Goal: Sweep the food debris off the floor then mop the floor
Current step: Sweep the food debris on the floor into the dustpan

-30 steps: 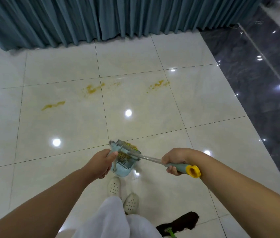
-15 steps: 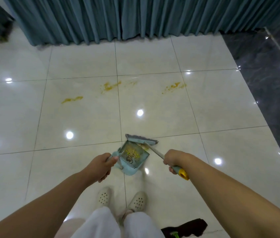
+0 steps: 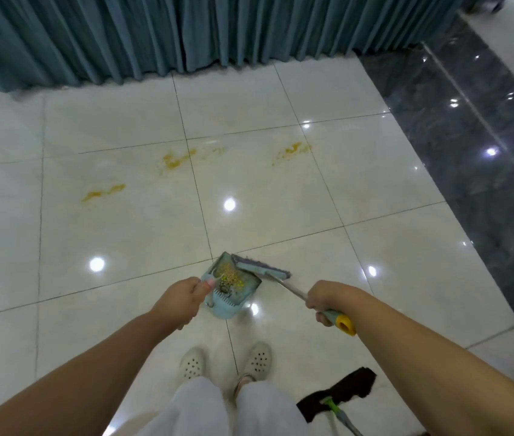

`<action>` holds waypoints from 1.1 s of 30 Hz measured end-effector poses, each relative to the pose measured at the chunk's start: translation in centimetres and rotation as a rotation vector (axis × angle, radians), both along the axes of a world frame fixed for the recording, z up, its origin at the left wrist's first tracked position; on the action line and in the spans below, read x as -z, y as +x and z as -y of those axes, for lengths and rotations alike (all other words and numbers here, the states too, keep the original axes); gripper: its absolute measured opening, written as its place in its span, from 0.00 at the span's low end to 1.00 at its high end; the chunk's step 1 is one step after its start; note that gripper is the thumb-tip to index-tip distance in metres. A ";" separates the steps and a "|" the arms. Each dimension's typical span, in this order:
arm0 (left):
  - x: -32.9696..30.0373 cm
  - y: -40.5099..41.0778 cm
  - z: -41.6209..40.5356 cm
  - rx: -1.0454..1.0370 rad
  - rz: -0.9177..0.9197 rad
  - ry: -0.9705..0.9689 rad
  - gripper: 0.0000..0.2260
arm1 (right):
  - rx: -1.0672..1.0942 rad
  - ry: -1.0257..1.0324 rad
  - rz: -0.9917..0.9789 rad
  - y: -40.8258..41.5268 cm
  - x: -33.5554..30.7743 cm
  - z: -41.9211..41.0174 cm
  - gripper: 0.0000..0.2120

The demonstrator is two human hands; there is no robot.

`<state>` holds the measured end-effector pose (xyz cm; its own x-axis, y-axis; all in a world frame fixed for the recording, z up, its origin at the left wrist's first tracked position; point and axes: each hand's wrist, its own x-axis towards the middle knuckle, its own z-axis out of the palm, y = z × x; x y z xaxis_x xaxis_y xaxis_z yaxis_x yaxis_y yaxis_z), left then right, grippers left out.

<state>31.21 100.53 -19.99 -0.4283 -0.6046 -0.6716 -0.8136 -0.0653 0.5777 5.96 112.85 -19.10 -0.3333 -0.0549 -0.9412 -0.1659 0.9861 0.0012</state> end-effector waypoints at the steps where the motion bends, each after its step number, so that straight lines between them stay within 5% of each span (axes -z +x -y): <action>1: 0.0 0.4 0.3 0.014 -0.006 -0.002 0.22 | 0.034 0.002 0.006 0.3 -0.3 -0.1 0.05; 17: 0.6 2.9 4.3 0.256 0.011 -0.058 0.19 | 0.604 -0.141 0.107 4.2 3.0 -0.5 0.07; 26: 0.9 2.6 4.8 0.288 0.003 -0.032 0.20 | 0.737 -0.158 0.383 8.0 2.4 -1.7 0.04; 33: 0.4 4.1 5.0 0.253 -0.019 -0.040 0.22 | 0.689 -0.168 0.338 7.9 0.9 -2.5 0.04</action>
